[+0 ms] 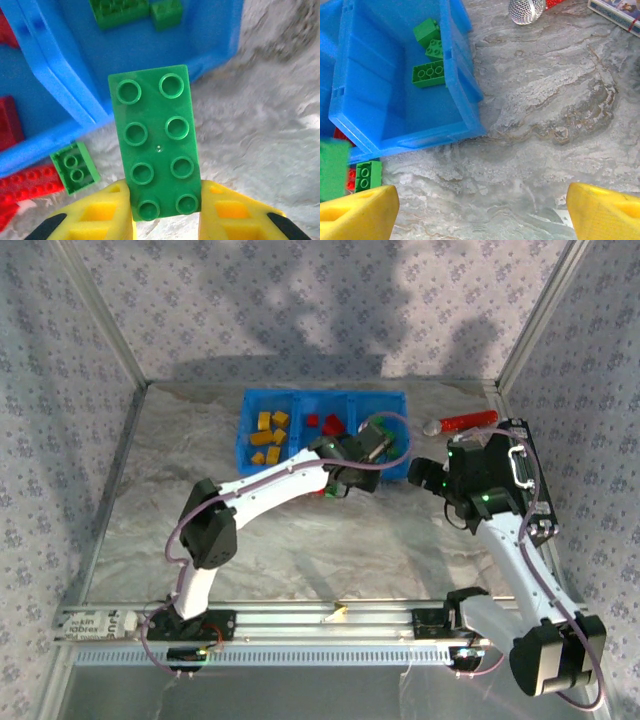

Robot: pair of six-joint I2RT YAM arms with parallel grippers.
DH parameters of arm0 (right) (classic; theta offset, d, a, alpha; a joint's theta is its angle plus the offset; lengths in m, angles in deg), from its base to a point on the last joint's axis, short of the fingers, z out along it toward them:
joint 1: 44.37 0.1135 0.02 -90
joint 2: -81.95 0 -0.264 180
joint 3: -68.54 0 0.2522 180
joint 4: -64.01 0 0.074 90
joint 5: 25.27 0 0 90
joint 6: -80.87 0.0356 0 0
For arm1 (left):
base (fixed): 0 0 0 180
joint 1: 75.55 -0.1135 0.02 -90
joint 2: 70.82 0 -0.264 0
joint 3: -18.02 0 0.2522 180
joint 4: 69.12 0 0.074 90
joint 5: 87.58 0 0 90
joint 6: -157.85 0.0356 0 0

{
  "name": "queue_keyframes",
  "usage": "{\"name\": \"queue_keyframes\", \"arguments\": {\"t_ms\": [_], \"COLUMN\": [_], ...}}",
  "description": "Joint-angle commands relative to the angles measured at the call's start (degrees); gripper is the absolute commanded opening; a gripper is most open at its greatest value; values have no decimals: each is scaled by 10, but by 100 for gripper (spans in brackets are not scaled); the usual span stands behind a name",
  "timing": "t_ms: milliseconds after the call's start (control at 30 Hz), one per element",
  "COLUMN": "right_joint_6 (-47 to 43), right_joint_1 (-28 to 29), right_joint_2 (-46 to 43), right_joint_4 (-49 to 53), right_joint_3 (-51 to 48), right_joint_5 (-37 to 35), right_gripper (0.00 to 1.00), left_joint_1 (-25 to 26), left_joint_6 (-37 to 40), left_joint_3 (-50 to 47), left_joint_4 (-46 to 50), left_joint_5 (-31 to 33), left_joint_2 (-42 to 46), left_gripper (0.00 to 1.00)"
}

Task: Sort the legos into containers by color
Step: Place the lego in the container, then pick up the lego from the center of the table.

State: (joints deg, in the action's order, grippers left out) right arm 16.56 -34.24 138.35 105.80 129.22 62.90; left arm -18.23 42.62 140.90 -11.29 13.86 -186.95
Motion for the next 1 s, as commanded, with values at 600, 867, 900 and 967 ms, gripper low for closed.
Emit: {"name": "queue_keyframes", "arguments": {"t_ms": [600, 867, 900, 967], "right_joint_6": [23, 29, 28, 25], "right_joint_1": [2, 11, 13, 17], "right_joint_2": [-43, -40, -39, -38], "right_joint_4": [16, 2, 2, 2], "right_joint_3": [-31, -37, -38, -39], "right_joint_5": [29, 30, 31, 30], "right_gripper": [87, 87, 87, 87], "left_joint_1": [-98, -93, -91, -88], "left_joint_6": [46, 67, 67, 69], "left_joint_3": [725, 732, 732, 732], "left_joint_4": [245, 254, 259, 273], "left_joint_5": [-47, -73, -67, -52], "left_joint_2": [-369, -364, -359, -348], "left_gripper": [58, 84, 84, 84]}}
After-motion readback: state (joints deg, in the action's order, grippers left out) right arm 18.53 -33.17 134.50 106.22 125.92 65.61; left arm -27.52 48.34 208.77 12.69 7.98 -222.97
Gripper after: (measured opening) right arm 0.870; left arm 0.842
